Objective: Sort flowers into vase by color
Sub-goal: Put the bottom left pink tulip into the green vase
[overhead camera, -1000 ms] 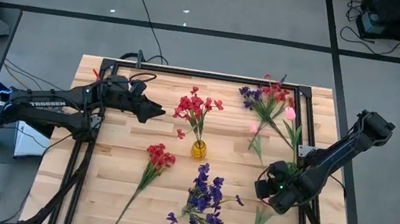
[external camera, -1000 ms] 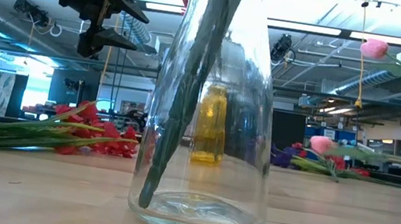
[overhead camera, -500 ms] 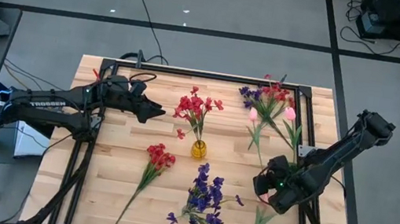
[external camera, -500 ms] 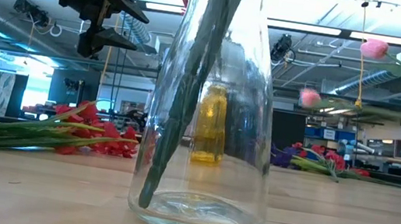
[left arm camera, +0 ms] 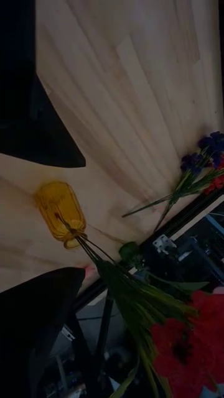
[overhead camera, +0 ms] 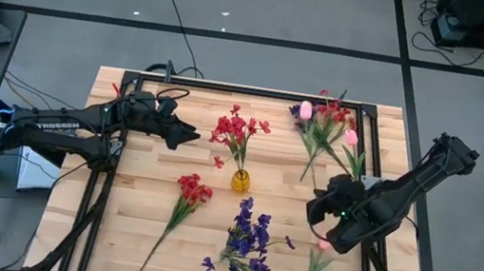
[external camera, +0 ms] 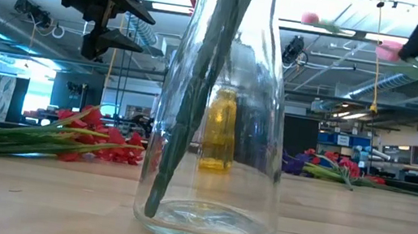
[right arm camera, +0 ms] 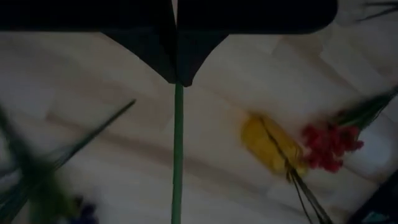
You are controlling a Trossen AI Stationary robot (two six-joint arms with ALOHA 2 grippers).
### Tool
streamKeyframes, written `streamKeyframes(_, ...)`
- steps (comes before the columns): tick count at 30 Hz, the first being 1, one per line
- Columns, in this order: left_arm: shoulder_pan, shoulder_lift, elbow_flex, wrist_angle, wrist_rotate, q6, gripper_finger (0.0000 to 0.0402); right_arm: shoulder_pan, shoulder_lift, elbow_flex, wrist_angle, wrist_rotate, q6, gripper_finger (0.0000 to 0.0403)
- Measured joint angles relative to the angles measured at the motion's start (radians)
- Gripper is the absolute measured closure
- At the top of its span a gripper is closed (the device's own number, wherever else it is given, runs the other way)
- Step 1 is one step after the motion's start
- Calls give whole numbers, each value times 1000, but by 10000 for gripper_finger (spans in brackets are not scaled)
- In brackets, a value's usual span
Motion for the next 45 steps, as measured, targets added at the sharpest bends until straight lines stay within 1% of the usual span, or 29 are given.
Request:
streamKeyframes(4,0,0,0,0,0,6,122,5,0,74,-152,40,24,402)
streamKeyframes(8,0,0,0,0,0,6,122,42,-2,131,-277,153,111,402)
streamKeyframes(10,0,0,0,0,0,6,122,62,-9,142,-288,203,128,402)
streamKeyframes(15,0,0,0,-8,-6,9,122,113,-34,142,-291,286,112,402)
streamKeyframes(21,0,0,0,-8,-27,9,122,202,-124,141,-269,403,12,402)
streamKeyframes(23,0,3,0,-8,-43,9,122,235,-172,141,-222,441,-67,402)
streamKeyframes(27,0,22,0,-6,-52,4,122,301,-282,141,-107,448,-264,402)
streamKeyframes(31,0,53,0,-7,-52,-50,122,357,-399,141,104,453,-590,402)
streamKeyframes(34,0,72,0,1,-53,-85,122,385,-478,141,286,389,-868,402)
streamKeyframes(38,0,93,0,6,-67,-108,122,397,-571,127,498,260,-1191,402)
streamKeyframes(41,0,98,0,32,-103,-126,122,397,-642,87,668,151,-1383,402)
streamKeyframes(45,0,99,0,58,-172,-151,122,397,-736,-26,925,22,-1595,402)
